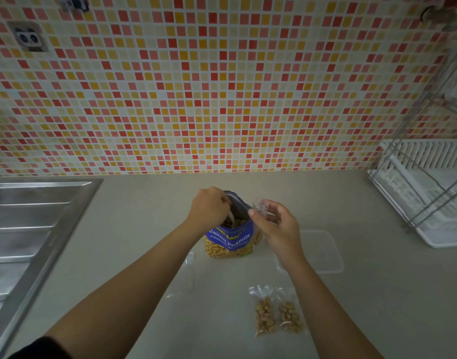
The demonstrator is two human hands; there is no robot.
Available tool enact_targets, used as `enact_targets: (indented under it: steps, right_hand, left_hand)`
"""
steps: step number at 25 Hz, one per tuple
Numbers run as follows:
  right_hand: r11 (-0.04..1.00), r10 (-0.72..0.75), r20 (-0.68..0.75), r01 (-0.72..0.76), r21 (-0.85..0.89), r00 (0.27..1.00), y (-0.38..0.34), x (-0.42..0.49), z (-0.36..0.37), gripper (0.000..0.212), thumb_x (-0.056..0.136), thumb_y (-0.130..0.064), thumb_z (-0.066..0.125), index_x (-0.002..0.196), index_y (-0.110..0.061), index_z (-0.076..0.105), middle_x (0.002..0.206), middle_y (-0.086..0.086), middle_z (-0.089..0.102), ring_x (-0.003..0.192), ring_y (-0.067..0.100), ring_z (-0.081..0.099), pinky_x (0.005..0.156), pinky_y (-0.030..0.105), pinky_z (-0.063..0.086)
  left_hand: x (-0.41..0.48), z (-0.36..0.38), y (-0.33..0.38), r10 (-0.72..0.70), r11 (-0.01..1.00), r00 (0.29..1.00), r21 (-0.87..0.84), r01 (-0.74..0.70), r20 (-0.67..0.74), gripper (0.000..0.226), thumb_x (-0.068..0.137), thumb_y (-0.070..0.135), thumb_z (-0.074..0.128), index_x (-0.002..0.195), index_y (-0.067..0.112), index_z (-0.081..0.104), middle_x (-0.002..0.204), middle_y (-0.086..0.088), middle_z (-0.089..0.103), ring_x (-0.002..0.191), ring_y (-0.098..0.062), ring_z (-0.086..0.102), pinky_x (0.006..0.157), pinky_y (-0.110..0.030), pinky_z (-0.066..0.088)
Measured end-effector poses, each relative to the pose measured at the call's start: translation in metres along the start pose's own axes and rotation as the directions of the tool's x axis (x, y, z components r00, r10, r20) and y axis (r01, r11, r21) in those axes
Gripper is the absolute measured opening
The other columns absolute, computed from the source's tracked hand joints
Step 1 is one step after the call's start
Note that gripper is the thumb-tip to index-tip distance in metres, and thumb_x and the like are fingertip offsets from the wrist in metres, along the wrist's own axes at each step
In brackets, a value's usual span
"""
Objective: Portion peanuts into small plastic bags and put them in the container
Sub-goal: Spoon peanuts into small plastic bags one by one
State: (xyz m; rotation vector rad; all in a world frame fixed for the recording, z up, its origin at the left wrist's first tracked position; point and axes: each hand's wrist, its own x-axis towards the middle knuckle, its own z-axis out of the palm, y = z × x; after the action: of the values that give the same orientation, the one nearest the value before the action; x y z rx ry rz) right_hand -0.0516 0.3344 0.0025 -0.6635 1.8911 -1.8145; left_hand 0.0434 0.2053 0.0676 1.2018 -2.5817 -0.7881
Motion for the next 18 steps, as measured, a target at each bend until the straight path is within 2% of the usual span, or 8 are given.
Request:
enact_targets:
  steps: [4, 6, 9, 12, 18]
  right_hand:
    - [1.000, -0.016, -0.003, 0.016, 0.002, 1.000, 0.000, -0.001, 0.001, 0.042, 0.069, -0.038, 0.079, 0.105, -0.024, 0.063, 0.103, -0.006, 0.069, 0.095, 0.012, 0.066, 0.070, 0.021, 0.052]
    - [1.000, -0.017, -0.003, 0.017, -0.005, 1.000, -0.001, -0.002, 0.002, 0.042, 0.069, -0.038, 0.079, 0.106, -0.024, 0.063, 0.104, -0.006, 0.069, 0.095, 0.010, 0.065, 0.068, 0.018, 0.052]
    - [1.000, -0.019, -0.001, 0.019, -0.010, 1.000, -0.001, -0.002, 0.001, 0.045, 0.068, -0.039, 0.079, 0.107, -0.024, 0.062, 0.105, -0.006, 0.068, 0.096, 0.010, 0.065, 0.070, 0.018, 0.051]
    - [1.000, -0.014, 0.005, 0.014, -0.014, 1.000, -0.001, -0.001, 0.000, 0.045, 0.069, -0.039, 0.078, 0.109, -0.023, 0.062, 0.107, -0.006, 0.068, 0.097, 0.010, 0.065, 0.072, 0.021, 0.052]
    - [1.000, -0.008, 0.002, 0.008, -0.025, 1.000, -0.005, -0.002, -0.001, 0.045, 0.071, -0.036, 0.077, 0.110, -0.023, 0.061, 0.105, -0.009, 0.067, 0.097, 0.008, 0.064, 0.065, 0.016, 0.051]
  left_hand:
    - [0.001, -0.004, -0.003, 0.045, 0.999, 0.986, -0.030, -0.041, 0.158, 0.026, 0.093, 0.010, 0.046, 0.102, 0.010, 0.070, 0.103, -0.008, 0.070, 0.093, -0.019, 0.063, 0.075, -0.023, 0.047]
    - [0.000, -0.005, -0.003, 0.008, 0.991, 0.991, -0.135, 0.010, 0.132, 0.026, 0.092, 0.008, 0.046, 0.099, 0.009, 0.071, 0.098, -0.009, 0.070, 0.095, -0.020, 0.064, 0.081, -0.026, 0.050]
    - [0.002, -0.007, -0.008, -0.129, 0.930, 0.991, -0.341, 0.136, 0.043, 0.024, 0.092, 0.007, 0.048, 0.094, 0.007, 0.071, 0.084, -0.007, 0.067, 0.084, -0.017, 0.064, 0.083, -0.028, 0.053]
    - [0.000, -0.009, -0.015, -0.131, 0.915, 0.991, -0.379, 0.136, 0.038, 0.023, 0.092, 0.007, 0.048, 0.092, 0.007, 0.070, 0.079, -0.006, 0.067, 0.074, -0.014, 0.062, 0.081, -0.029, 0.054]
    - [-0.001, -0.015, -0.028, -0.150, 0.858, 0.988, -0.492, 0.145, 0.029, 0.024, 0.092, 0.005, 0.046, 0.086, 0.010, 0.069, 0.078, -0.002, 0.064, 0.075, -0.012, 0.061, 0.075, -0.023, 0.052]
